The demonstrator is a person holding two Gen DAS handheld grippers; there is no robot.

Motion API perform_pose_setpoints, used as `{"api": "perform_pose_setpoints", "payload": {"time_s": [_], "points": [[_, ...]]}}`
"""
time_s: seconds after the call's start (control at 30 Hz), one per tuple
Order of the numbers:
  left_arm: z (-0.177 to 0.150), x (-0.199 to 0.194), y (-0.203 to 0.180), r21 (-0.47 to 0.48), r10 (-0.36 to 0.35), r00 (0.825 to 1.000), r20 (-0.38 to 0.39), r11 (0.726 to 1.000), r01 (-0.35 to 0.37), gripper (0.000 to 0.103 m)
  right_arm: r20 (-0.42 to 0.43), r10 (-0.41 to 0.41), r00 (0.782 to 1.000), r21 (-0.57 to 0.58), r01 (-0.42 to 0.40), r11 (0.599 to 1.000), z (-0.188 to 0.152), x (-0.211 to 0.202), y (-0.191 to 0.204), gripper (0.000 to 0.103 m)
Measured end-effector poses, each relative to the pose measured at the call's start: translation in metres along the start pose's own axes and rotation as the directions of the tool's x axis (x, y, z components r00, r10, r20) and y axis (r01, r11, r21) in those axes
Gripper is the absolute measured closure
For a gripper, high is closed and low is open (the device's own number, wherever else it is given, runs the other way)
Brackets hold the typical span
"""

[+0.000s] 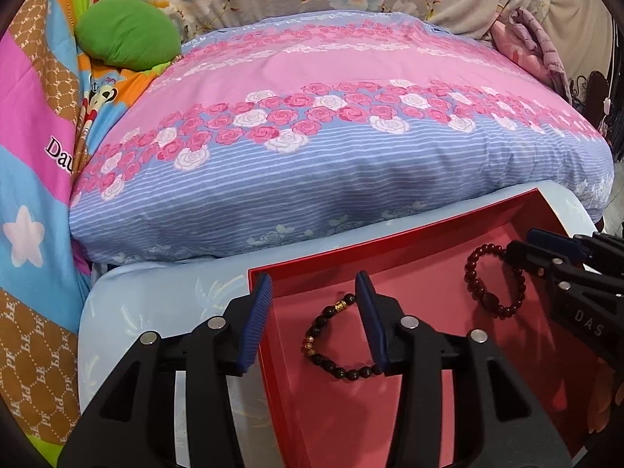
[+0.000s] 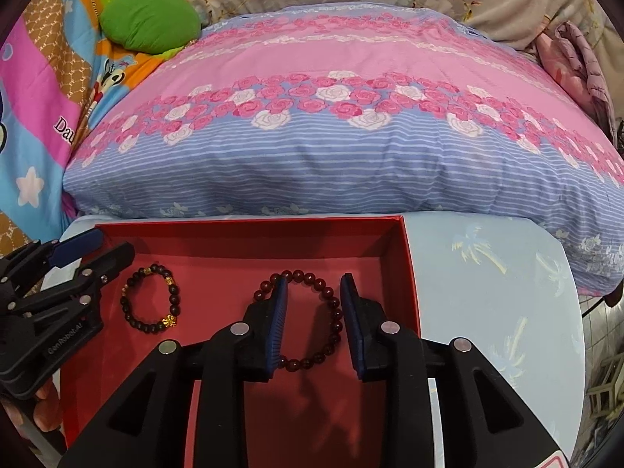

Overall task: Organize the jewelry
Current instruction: 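Open both tools to set the bracelets down inside the red box, then withdraw both open tools from the box back toward the jewelry pile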

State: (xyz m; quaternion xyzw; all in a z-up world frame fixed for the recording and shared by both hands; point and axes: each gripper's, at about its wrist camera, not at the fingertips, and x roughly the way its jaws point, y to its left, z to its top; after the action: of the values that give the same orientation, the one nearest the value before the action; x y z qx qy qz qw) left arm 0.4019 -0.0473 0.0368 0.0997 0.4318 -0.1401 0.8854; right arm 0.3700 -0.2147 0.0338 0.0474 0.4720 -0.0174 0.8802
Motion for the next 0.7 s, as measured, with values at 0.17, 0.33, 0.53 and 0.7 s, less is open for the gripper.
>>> {"api": "perform_pose_setpoints", "payload": {"time_s": [0.17, 0.33, 0.53, 0.7], "points": [[-0.008, -0.031, 0.004, -0.055, 0.012, 0.998, 0.064, 0.998, -0.009, 0.061, 0.05, -0.003, 0.999, -0.028, 0.004, 1.0, -0.01, -0.035, 0.002, 0.075], [-0.03, -0.084, 0.001, -0.086, 0.039, 0.991, 0.13, 0.996, -0.028, 0.061, 0.113, -0.01, 0.994, -0.063, 0.017, 0.998, -0.047, -0.09, -0.001, 0.064], [-0.078, -0.137, -0.007, -0.127, 0.034, 0.989, 0.144, 0.992, -0.015, 0.06, 0.112, -0.008, 0.994, -0.09, 0.019, 0.996, -0.112, -0.14, -0.001, 0.063], [-0.134, -0.168, -0.011, -0.163, 0.026, 0.992, 0.122, 0.987, -0.006, 0.06, 0.09, -0.002, 0.996, -0.108, 0.012, 0.994, -0.167, -0.161, 0.002, 0.063]]}}
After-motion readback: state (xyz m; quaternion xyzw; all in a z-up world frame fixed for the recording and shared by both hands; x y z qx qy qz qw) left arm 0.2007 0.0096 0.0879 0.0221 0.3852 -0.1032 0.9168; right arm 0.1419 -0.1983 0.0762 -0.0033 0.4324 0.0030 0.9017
